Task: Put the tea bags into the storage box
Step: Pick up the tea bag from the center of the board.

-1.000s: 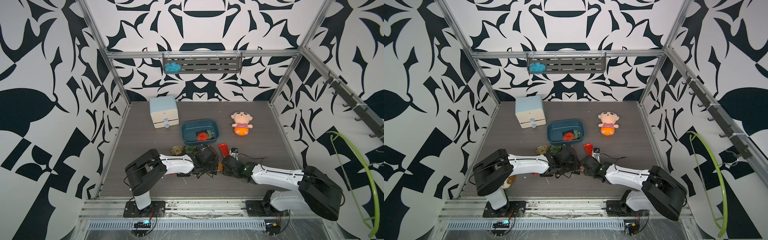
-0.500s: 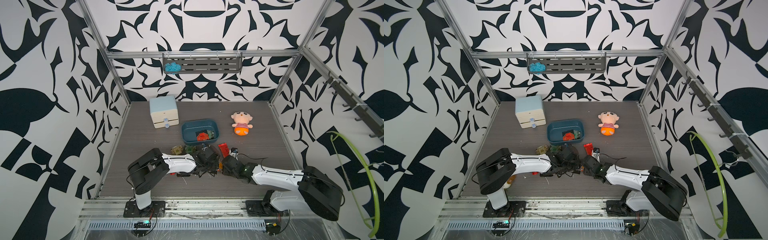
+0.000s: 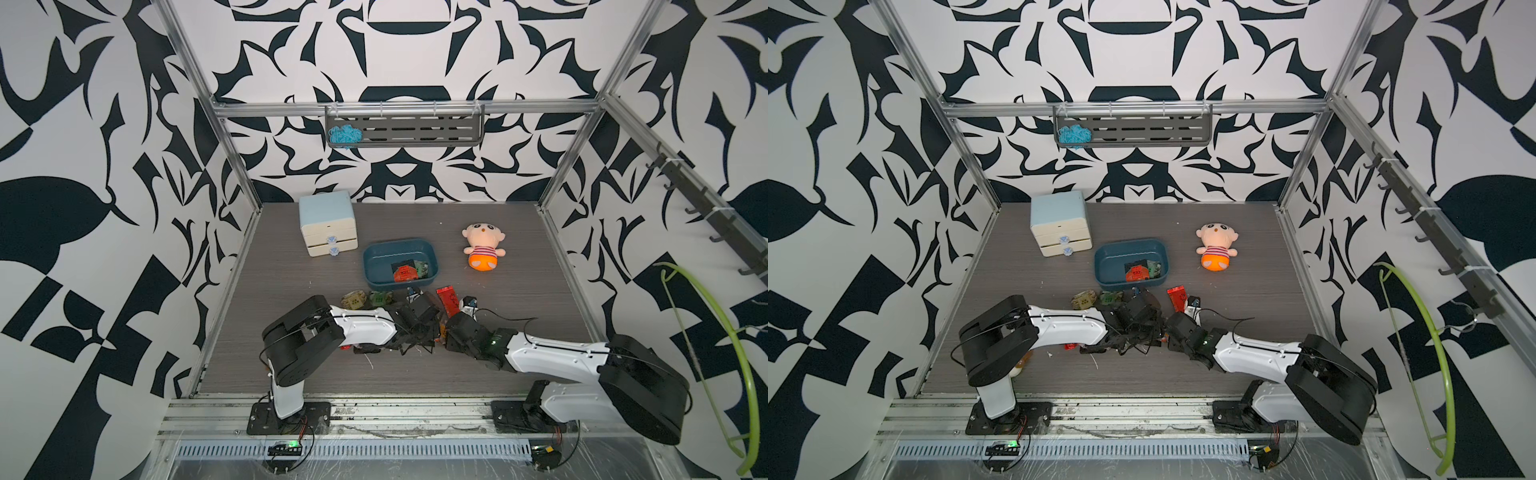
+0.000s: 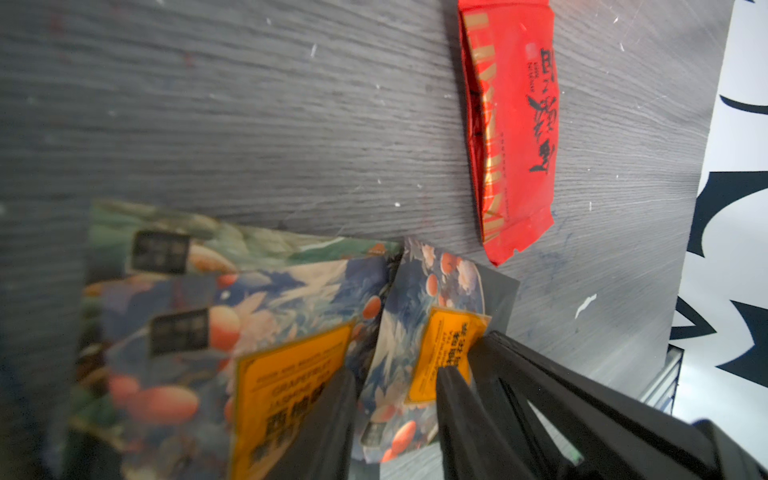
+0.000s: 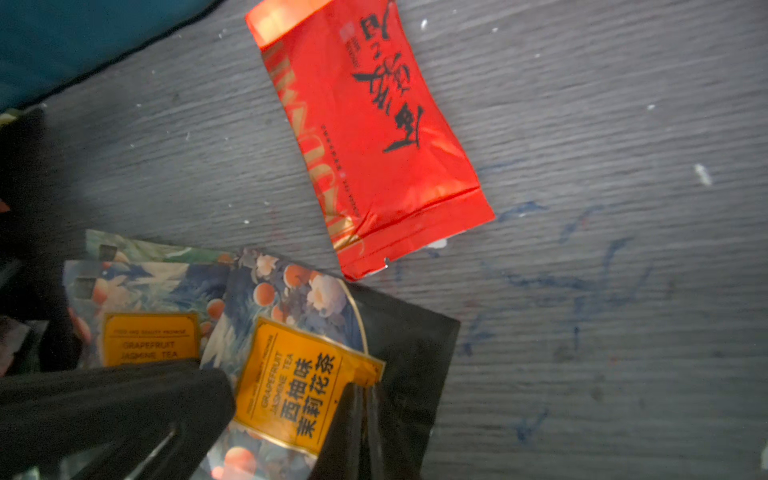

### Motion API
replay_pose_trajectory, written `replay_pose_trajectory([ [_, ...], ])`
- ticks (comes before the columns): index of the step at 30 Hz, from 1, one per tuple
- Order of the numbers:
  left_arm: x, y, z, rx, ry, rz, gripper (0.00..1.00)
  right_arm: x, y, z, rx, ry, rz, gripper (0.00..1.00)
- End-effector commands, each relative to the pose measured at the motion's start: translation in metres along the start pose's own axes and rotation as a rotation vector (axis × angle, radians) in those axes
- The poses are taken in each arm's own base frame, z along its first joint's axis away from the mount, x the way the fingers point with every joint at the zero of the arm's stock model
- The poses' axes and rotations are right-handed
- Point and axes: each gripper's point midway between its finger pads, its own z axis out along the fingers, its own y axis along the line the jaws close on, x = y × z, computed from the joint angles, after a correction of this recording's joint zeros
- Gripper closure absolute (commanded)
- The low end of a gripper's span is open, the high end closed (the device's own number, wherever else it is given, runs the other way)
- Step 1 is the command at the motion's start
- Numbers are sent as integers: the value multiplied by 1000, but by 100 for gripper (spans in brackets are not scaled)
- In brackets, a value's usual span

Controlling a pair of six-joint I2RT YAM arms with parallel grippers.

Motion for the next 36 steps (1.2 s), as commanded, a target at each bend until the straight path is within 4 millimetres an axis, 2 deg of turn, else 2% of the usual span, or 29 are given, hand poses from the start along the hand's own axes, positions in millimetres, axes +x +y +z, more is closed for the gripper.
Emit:
replay_pose_trajectory([
  [1,16,28,13,-111,50,6,63,21,-23,3,67,66,-20,91],
  [4,17,25,12,-105,50,13,64,21,-24,3,63,60,-19,91],
  [11,16,21,6,-98,37,7,76,20,-24,0,49,50,-12,91],
  [19,19,7,9,-30,56,-4,88,17,-15,2,6,37,-8,91],
  [25,21,1,12,5,67,-20,91,20,-19,8,34,47,-11,91],
  [28,23,3,14,0,74,-28,99,25,-19,12,41,70,-13,91],
  [32,22,4,8,-1,65,-22,100,26,-16,12,28,76,-19,94],
  [36,18,9,-2,-21,37,-20,100,19,-18,4,22,47,-20,94],
])
